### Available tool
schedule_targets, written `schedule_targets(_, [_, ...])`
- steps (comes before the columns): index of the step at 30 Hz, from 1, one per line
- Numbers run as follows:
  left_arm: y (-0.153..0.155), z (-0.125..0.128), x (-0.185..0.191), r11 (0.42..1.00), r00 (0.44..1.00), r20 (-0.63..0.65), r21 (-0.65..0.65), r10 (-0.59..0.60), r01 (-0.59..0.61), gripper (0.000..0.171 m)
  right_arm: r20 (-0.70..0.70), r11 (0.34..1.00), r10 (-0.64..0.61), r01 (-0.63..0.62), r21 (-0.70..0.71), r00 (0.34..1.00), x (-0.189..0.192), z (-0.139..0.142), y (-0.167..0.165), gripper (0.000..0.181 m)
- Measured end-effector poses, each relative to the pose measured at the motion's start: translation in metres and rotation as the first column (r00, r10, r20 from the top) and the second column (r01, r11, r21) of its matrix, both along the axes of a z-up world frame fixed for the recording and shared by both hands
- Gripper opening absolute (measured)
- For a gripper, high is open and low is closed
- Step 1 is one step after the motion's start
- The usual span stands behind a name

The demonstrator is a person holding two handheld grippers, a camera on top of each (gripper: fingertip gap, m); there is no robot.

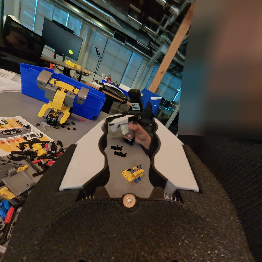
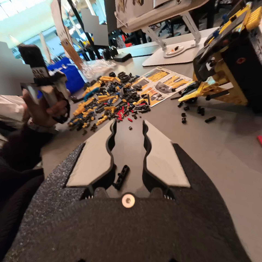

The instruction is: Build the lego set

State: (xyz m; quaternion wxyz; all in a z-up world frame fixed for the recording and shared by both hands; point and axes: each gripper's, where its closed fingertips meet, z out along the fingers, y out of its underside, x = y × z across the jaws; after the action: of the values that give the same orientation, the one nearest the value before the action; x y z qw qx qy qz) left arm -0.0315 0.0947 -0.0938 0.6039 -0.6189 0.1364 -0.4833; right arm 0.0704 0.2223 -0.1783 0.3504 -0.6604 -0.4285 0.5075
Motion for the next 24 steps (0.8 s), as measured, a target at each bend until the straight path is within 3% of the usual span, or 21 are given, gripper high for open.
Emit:
schedule_targets(5, [0.0005,0.0002,-0.0017,1.000,1.000,0.010,-0.003,0.002,-0.002,0.061,-0.089,0.998,0.016,-0.022,-0.061,0.996,0.0026,0.0097,-0.0035,0.038])
schedule_targets(24, [0.0003,-0.0004,-0.0003,1.000,1.000,0.010,-0.004,-0.005,0.005,0.061,-0.105,0.994,0.036,-0.046,-0.099,0.994,0.0012,0.0098,-0.0076,0.039])
